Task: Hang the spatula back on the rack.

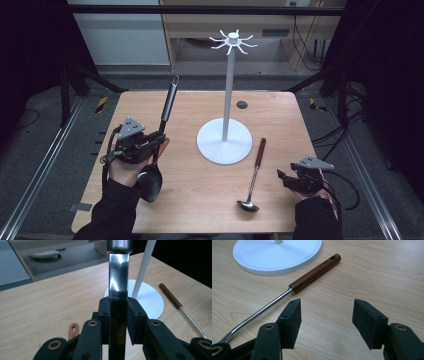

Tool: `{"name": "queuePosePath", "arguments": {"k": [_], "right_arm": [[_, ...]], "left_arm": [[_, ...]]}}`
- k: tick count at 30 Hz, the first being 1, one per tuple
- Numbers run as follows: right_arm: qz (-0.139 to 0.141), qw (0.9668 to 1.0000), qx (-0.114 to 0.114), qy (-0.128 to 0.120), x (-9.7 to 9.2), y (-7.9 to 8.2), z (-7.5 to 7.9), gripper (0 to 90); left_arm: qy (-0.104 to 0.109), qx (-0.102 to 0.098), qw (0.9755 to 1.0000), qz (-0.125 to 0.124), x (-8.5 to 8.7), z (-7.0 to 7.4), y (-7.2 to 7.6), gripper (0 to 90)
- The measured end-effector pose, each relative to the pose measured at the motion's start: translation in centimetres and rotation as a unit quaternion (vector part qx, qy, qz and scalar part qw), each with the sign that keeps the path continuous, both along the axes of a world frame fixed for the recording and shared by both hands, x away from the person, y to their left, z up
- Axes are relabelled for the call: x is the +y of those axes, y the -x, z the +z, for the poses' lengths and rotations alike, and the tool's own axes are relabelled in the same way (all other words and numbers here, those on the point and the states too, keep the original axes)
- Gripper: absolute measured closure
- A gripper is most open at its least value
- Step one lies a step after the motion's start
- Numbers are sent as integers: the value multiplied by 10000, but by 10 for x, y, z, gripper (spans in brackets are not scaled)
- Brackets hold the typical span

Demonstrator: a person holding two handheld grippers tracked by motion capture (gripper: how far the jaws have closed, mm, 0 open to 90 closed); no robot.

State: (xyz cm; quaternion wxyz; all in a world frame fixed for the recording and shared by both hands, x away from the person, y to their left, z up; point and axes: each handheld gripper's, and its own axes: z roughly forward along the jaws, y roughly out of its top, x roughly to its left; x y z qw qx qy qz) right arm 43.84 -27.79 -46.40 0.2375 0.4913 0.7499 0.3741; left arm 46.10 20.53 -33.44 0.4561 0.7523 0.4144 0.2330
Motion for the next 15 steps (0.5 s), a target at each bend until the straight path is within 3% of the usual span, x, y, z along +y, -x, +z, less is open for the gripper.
{"name": "queuePosePath", "arguments": {"k": [15], "right_arm": [[3,10000,-19,11,-1,-1,0,404]], "left_arm": [[391,-503,9977,-229,-19,25,1,750]]}}
